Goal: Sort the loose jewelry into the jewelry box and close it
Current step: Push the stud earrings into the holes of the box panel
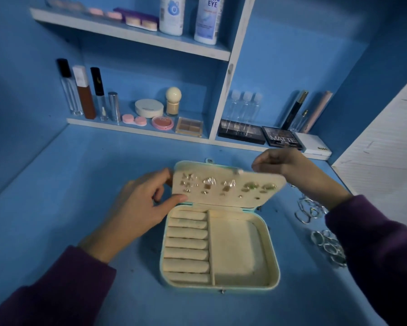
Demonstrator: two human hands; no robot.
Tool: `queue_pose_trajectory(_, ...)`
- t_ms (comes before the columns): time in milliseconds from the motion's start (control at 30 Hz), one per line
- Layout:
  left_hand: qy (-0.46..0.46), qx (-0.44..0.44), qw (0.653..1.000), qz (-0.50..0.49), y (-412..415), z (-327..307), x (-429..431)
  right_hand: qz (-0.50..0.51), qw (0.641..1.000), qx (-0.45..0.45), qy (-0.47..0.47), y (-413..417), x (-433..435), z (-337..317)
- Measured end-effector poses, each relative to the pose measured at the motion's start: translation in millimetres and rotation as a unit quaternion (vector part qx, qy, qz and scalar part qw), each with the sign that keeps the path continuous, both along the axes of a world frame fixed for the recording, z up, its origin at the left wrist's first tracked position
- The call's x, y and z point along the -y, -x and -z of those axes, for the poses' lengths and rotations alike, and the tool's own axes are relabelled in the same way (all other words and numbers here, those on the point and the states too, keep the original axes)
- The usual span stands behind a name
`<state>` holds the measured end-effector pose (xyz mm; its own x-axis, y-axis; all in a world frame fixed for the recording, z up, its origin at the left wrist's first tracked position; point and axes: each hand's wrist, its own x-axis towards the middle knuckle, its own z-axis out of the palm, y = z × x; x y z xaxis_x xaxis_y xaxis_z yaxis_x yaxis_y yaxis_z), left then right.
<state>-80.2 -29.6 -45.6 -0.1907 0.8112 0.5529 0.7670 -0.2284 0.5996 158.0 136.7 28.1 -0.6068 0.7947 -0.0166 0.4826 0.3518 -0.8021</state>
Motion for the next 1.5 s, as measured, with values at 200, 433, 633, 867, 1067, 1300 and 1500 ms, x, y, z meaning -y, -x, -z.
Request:
queue_pose_trajectory(200, -0.107, -0.159, 0.978, 0.082, 8, 5, 12, -0.117, 0.991, 0.008, 0.061, 44, 13, -8)
queue_pose_trajectory(433, -0.108, -0.167, 0.976, 0.088, 7, 3, 13, -0.235, 0.968, 0.041, 0.081, 81, 42, -3)
queue_pose_trajectory(633, -0.097, -0.182, 0.975, 0.082, 7, 1, 14, -0.271, 0.956, 0.061, 0.09, 87, 47, -1)
queue_pose_trajectory(867, -0.097, -0.185, 0.974, 0.085, 8, 2, 14, -0.282, 0.952, 0.081, 0.081, 90, 47, -3)
queue_pose_trajectory(1067, -0.098, -0.189, 0.974, 0.077, 8, 2, 13, -0.289, 0.95, 0.089, 0.074, 91, 47, -5)
queue_pose_trajectory(1300, -0.094, -0.187, 0.975, 0.074, 7, 2, 13, -0.287, 0.951, 0.091, 0.074, 92, 48, -5)
queue_pose_trajectory(1500, -0.097, -0.187, 0.975, 0.074, 7, 2, 14, -0.294, 0.948, 0.104, 0.07, 94, 47, -6)
